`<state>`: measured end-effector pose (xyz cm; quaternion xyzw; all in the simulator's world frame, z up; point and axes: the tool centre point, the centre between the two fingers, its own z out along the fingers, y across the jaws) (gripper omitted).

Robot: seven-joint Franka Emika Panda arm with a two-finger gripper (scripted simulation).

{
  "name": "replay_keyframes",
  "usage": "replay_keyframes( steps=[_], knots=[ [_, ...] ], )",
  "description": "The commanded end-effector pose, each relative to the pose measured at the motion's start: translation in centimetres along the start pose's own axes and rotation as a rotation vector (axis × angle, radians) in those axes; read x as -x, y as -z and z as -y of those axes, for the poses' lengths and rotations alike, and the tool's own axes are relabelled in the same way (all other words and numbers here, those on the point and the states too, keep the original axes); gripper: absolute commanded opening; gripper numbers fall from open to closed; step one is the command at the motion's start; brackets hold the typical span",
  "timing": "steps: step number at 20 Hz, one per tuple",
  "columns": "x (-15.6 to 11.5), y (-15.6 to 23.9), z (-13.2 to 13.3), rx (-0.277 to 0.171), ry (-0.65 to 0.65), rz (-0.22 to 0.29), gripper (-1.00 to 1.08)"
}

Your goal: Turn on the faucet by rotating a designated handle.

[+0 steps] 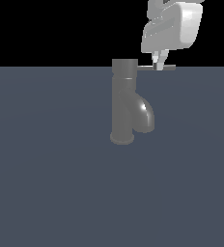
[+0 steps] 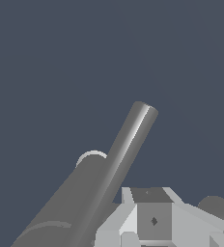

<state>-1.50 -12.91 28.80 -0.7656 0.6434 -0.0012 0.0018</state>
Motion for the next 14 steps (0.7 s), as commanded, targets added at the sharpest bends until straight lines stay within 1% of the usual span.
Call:
replay_keyframes(
  steps=[1, 14],
  knots=[
    [-1.8, -0.3, 0.2, 0.002, -0.021, -0.001, -1.00],
    [-4.9, -0.4, 2.6, 0.004, -0.033, -0.001, -1.00]
  ],
)
